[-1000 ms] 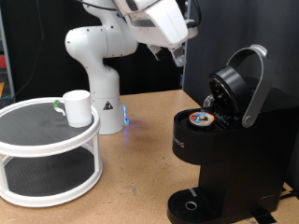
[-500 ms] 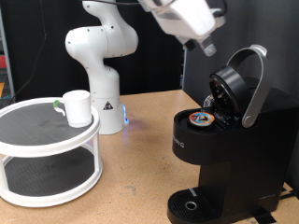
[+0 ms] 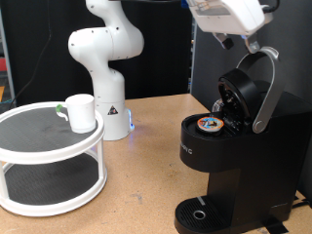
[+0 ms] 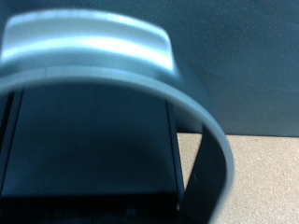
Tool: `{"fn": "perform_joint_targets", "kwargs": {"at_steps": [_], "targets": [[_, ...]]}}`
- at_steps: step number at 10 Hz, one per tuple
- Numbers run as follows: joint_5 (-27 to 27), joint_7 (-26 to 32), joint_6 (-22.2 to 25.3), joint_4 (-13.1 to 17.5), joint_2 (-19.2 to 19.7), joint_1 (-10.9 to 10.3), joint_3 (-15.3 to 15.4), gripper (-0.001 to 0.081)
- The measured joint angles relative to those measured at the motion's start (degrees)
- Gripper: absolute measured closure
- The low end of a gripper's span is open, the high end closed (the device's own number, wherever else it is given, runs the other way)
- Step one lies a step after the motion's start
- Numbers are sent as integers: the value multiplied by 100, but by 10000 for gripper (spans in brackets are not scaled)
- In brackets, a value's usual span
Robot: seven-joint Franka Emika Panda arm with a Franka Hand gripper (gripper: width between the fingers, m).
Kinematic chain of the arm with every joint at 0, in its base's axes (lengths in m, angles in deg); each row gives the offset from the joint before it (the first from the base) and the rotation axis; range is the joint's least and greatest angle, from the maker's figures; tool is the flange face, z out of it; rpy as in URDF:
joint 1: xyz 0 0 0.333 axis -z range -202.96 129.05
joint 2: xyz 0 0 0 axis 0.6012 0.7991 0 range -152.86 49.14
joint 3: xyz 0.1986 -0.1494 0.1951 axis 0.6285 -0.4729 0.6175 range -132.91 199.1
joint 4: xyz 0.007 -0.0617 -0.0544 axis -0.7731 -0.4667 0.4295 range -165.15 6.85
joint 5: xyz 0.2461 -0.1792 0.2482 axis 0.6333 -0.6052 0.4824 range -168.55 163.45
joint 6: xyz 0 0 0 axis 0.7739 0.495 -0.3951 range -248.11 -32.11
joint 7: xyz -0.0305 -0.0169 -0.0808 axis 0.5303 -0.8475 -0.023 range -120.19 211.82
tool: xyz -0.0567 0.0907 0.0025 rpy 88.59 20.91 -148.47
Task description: Make a cup of coffee with the keurig machine
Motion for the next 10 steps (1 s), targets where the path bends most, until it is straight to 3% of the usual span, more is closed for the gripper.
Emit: {"fn": "perform_joint_targets", "kwargs": {"at_steps": [5,6,7,8,9,10], "targets": [[-5,-495,-310,183,105,-73,499,-2],[-8,-562,-329,204,113,-75,577,108],[-13,-615,-353,211,118,-74,642,108],[-32,-677,-389,212,124,-75,700,262],[-61,-732,-436,212,138,-74,752,262],[-102,-779,-501,212,167,-74,800,464]]}}
